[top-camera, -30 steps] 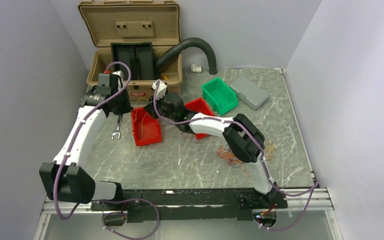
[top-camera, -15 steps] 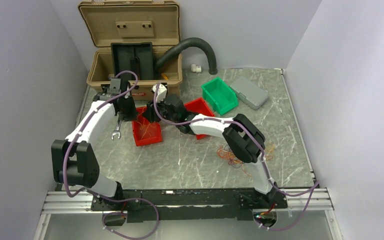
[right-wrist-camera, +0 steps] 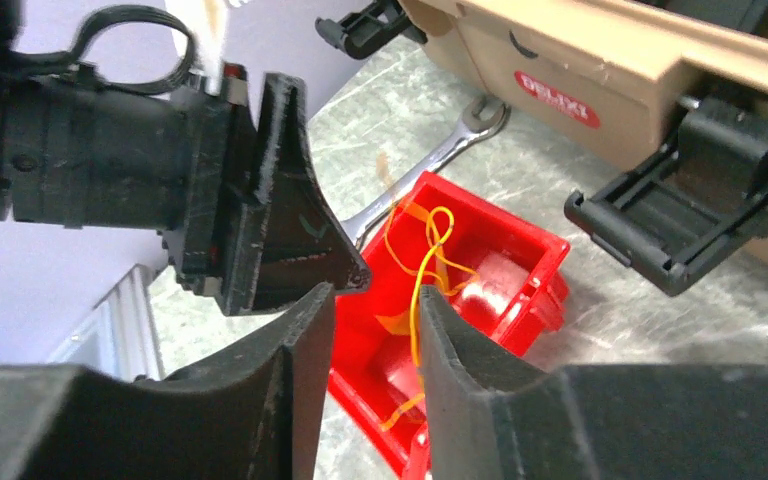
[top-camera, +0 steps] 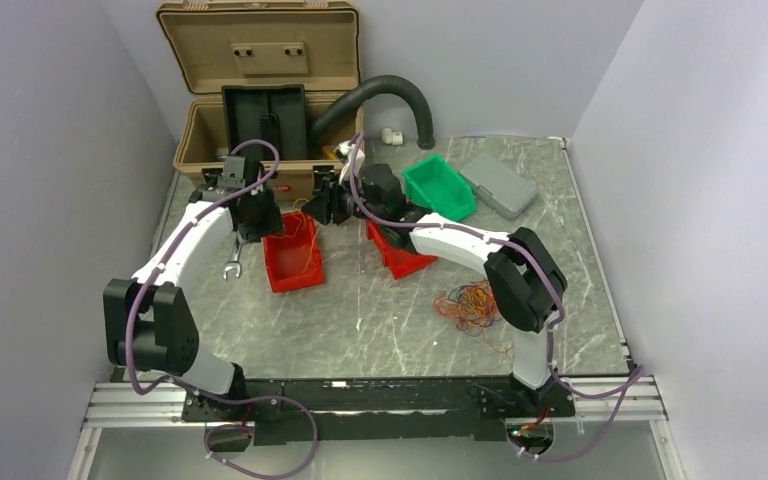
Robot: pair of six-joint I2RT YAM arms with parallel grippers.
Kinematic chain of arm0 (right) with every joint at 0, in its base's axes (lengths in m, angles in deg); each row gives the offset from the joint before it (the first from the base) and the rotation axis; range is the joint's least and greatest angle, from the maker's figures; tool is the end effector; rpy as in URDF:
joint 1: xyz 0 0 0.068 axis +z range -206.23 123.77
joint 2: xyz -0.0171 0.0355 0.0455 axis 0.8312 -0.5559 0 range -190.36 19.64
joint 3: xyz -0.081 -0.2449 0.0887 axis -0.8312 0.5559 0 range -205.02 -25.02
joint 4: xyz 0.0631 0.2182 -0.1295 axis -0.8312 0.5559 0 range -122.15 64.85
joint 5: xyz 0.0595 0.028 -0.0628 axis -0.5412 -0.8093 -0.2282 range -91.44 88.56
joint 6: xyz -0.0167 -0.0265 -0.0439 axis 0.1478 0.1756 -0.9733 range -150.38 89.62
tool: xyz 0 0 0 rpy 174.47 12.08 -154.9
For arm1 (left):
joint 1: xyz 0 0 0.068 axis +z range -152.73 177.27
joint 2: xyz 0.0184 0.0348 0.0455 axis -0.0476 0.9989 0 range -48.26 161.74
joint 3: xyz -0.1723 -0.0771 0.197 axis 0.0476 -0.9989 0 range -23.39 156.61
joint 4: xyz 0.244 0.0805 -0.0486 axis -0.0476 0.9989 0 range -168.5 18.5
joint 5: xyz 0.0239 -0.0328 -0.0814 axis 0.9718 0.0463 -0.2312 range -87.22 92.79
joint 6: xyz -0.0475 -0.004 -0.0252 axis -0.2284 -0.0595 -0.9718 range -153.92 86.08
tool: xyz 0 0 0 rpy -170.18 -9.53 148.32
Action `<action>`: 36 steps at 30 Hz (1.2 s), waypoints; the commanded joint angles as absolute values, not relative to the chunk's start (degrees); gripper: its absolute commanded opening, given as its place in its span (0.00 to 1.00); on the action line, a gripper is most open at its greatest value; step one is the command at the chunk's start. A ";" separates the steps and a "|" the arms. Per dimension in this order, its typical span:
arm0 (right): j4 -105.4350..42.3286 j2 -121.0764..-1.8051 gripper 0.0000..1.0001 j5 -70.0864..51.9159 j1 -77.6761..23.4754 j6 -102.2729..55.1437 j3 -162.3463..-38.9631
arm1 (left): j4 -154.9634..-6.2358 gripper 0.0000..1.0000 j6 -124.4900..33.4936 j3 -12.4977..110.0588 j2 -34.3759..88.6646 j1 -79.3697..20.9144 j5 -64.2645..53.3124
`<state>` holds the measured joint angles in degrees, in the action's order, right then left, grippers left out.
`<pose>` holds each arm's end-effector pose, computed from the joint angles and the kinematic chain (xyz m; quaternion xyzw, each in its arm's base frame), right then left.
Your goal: Untangle the cables
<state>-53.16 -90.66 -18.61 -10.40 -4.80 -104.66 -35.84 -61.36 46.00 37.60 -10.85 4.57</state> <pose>0.3125 0.3369 0.2697 -0.2276 0.7268 0.4648 0.4515 0.3063 -0.0426 0.2709 -0.1659 0.9495 -0.0670 0.2580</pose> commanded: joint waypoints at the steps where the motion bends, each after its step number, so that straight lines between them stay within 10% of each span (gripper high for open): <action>1: -53.18 -90.57 0.35 -24.33 -10.71 -1.25 -106.00 | -36.34 0.62 -59.36 47.36 32.44 -10.95 5.87; 6: -50.42 -94.23 0.06 -26.13 -10.56 -0.69 -109.71 | -33.52 0.62 -57.23 48.83 30.75 -10.82 4.56; 13: -49.31 -96.83 0.00 -24.97 -8.95 -1.05 -111.59 | -33.24 0.57 -56.33 47.82 31.08 -8.26 2.24; 26: -45.07 -92.80 0.46 -9.39 -10.21 6.65 -105.92 | -43.20 0.74 -64.88 40.77 32.27 4.67 -13.08; 36: -47.61 -96.22 0.54 -9.87 -11.29 12.68 -106.44 | -53.77 0.71 -74.74 33.71 34.60 8.93 -17.46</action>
<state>-45.08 -95.62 -9.87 -11.50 9.59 -104.09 -47.19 -69.73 35.48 34.04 7.36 -14.34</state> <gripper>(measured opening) 0.536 0.726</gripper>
